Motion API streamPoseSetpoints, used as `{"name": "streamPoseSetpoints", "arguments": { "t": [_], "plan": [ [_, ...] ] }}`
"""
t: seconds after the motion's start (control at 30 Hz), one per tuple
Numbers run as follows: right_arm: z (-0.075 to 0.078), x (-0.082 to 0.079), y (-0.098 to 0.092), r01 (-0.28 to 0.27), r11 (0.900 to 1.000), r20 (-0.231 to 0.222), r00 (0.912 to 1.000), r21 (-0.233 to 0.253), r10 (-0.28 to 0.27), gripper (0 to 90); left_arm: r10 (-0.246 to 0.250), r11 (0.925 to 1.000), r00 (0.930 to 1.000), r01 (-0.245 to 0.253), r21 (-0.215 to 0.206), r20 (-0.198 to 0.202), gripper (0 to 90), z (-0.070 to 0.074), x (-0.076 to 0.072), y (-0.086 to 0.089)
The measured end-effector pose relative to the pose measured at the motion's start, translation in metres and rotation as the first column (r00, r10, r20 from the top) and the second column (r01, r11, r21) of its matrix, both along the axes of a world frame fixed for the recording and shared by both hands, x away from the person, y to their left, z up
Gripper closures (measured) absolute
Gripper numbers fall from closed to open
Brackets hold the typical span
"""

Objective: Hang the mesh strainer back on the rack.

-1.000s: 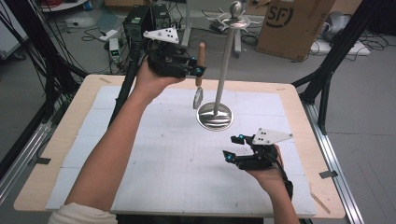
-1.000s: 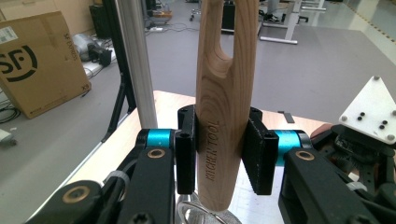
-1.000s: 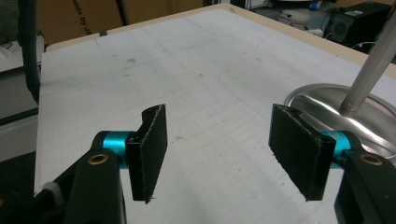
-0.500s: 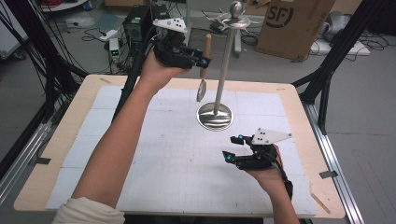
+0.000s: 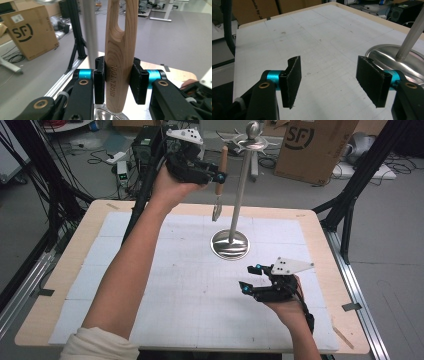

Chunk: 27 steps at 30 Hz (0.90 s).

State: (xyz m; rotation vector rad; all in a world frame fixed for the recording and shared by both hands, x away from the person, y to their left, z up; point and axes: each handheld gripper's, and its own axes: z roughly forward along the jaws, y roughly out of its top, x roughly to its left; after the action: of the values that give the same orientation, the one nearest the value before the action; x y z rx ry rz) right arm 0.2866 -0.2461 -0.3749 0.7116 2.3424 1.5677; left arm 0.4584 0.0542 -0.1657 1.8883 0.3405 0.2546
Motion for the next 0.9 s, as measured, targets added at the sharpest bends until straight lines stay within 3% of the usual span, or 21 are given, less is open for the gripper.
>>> {"name": "streamPoseSetpoints", "arguments": {
  "t": [0.27,0.4,0.53,0.67,0.9],
  "plan": [
    [0.0,-0.001,-0.003,0.009,1.0,-0.004,1.0,0.0,-0.009,36.5,0.051,0.9984,0.9986,-0.051,0.026,-0.011,68.9,0.0,0.025,0.007],
    [-0.001,0.0,-0.003,0.009,1.0,-0.008,0.9999,0.0,-0.009,36.5,0.073,0.9971,0.9971,-0.073,0.019,-0.018,68.9,0.001,0.035,0.011],
    [-0.001,0.0,-0.003,0.01,1.0,-0.009,0.9999,0.002,-0.01,36.5,0.069,0.9976,0.9975,-0.069,0.003,-0.013,68.9,0.004,0.038,0.01],
    [-0.002,0.001,-0.002,0.007,1.0,-0.011,0.9999,-0.005,-0.007,36.5,0.087,0.996,0.9961,-0.087,0.021,-0.016,68.9,0.003,0.043,0.009],
    [-0.001,0.0,-0.003,0.006,1.0,-0.008,0.9999,-0.002,-0.006,36.5,0.088,0.996,0.9961,-0.088,0.016,-0.007,69.0,0.005,0.045,0.007]
  ]
}}
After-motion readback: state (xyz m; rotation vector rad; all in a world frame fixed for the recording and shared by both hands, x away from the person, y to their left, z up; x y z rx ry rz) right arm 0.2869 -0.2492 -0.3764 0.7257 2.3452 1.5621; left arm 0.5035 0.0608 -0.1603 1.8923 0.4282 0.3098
